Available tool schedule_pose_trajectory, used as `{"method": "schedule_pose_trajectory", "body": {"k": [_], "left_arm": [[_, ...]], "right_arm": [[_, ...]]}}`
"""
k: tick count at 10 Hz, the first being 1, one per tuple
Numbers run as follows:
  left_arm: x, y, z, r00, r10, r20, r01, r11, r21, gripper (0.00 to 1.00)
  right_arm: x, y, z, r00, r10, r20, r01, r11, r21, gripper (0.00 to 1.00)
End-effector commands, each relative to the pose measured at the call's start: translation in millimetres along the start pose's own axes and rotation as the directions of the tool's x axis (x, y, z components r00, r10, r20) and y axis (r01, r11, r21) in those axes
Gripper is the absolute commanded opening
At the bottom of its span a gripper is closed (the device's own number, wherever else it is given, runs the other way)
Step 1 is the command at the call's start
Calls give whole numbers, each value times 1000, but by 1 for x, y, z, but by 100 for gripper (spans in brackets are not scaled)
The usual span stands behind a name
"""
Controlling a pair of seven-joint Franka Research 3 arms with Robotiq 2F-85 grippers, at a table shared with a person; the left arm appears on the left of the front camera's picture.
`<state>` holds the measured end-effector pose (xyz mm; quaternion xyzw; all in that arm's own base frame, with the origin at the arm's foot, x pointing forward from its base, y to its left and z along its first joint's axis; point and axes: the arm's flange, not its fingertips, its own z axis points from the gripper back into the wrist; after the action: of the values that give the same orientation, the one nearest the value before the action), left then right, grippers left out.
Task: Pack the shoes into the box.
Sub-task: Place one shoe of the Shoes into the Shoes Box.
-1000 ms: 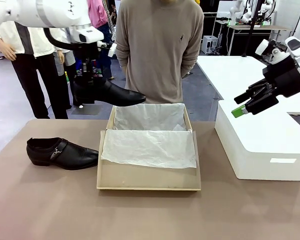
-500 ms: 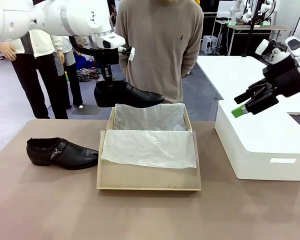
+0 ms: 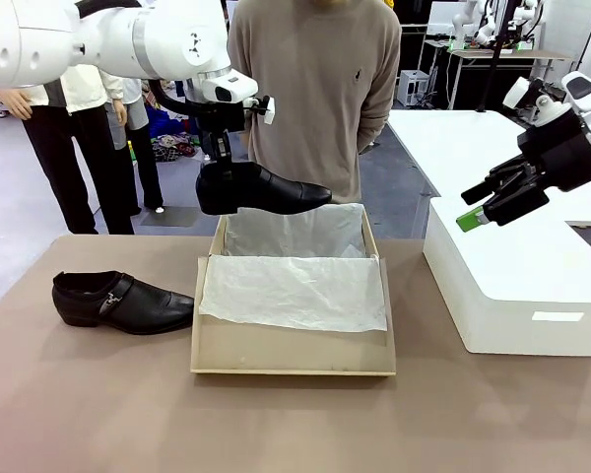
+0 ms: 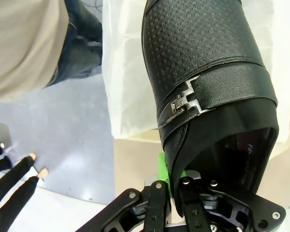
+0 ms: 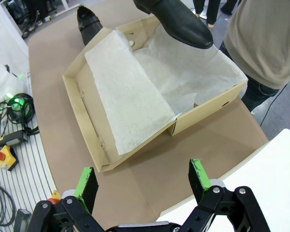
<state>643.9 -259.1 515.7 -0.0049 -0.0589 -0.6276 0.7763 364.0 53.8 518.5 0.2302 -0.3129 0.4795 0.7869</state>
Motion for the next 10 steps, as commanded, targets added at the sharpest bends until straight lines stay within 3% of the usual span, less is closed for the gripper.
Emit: {"method": "schedule_pose_trajectory", "body": {"k": [1, 7, 10], "left_arm": [[-1, 1, 5, 1000, 8, 4, -8, 1000, 8, 0], [0, 0, -1, 1000, 1, -1, -1, 1000, -2, 0], [25, -16, -5, 999, -17, 44, 16, 1000, 11, 0]], "right_arm": [[0, -3, -3, 999, 23, 37, -23, 1000, 10, 100], [0, -3, -3, 999, 23, 37, -23, 1000, 10, 100], [0, -3, -3, 999, 23, 37, -23, 1000, 10, 100]]}}
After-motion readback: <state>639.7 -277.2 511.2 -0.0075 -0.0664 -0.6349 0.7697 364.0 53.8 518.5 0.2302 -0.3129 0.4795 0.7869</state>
